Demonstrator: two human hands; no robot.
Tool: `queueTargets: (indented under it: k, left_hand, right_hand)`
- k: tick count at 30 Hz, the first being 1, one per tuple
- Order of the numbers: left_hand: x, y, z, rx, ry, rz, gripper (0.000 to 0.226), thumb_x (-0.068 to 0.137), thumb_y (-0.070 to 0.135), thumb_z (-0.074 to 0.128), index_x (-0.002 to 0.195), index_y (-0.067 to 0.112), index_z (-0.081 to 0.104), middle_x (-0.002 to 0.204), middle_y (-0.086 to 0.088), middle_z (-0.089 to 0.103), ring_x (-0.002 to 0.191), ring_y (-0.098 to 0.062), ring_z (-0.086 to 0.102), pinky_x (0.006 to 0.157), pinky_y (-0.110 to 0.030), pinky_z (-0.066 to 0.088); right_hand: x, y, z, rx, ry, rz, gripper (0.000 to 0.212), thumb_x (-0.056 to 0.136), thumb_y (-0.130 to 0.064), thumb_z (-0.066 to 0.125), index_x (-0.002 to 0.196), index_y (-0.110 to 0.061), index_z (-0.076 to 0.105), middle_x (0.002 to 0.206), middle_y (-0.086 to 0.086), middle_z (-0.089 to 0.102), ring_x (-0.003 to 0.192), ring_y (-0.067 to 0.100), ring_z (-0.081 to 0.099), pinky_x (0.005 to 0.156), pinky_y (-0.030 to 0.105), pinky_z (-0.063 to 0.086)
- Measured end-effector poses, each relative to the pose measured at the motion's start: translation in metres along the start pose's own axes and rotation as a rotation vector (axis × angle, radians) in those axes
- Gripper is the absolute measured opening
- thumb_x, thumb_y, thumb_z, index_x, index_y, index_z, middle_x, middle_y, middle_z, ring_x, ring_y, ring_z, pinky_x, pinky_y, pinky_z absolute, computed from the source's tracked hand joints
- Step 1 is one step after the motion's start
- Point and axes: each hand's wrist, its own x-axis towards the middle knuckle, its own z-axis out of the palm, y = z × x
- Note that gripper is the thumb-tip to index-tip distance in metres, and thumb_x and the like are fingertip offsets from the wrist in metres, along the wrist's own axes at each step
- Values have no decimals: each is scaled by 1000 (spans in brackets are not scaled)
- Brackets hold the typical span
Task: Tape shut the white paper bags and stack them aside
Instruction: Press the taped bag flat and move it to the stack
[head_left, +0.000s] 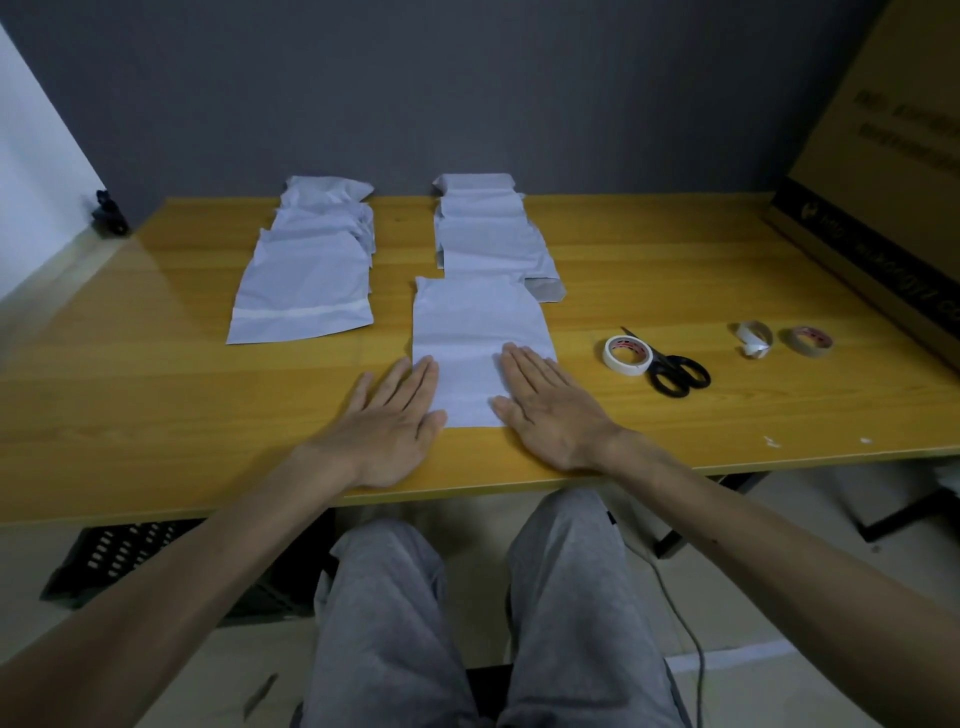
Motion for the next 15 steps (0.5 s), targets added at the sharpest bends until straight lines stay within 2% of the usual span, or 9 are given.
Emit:
queueTargets:
  k: [6, 10, 15]
  left_hand:
    - [-8, -7, -1, -45, -35, -3, 59, 102, 46, 6, 149, 24, -23, 154, 15, -29, 140, -2, -28, 118, -40, -14]
    - [-8, 0, -6, -183, 89, 17, 58, 103, 45, 8, 152, 23, -12, 157, 15, -20, 141, 2, -21, 119, -30, -10]
    - [7, 20, -16, -129, 136, 162, 55, 104, 40, 16, 154, 22, 3, 160, 11, -8, 145, 0, -11, 111, -17, -10]
  right_hand:
    - [-3, 1, 1, 27, 6, -37, 67, 100, -53, 11, 152, -16, -11, 160, -1, -15, 145, 8, -16, 117, 25, -12]
    - [-6, 0, 0, 48, 56, -58, 69, 99, -55, 11, 152, -17, -10, 160, -5, -13, 144, 4, -17, 118, 29, -13]
    - [-18, 4, -11, 328, 149, -49, 60, 102, -48, 14, 154, -22, 1, 160, -10, -2, 142, -4, -15, 117, 32, -15]
